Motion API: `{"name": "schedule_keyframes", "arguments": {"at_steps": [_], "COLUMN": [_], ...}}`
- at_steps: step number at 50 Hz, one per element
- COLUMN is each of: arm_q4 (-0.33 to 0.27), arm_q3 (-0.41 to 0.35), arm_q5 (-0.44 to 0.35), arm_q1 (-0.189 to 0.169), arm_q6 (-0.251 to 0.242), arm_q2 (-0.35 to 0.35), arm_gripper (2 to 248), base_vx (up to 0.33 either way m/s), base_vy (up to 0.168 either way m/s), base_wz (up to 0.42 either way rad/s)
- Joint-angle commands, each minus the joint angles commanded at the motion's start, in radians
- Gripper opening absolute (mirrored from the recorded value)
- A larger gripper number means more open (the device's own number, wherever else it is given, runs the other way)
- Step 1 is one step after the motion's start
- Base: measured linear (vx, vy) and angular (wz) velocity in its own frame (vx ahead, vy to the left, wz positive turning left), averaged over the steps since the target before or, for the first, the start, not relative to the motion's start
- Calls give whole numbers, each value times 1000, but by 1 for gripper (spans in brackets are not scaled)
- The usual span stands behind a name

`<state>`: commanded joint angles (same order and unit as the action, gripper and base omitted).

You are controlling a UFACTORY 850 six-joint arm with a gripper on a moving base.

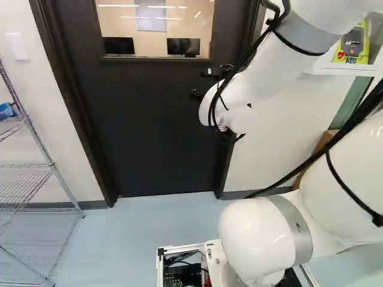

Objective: Open the door and move inside

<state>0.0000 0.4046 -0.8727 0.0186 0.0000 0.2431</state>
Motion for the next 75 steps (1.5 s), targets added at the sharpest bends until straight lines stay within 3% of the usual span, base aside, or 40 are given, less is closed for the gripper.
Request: {"name": "schedule_keyframes", "arguments": {"at_steps": [38,75], "arm_q4": [0,0], "arm_q3": [150,193], "arm_q5": [55,57], "arm_q1": [9,25], "arm_q6": [0,0], "arm_q2": [-79,-164], "arm_gripper": [247,247], "base_vx": [0,0], "base_vy": [0,0], "base_wz": [0,0]}}
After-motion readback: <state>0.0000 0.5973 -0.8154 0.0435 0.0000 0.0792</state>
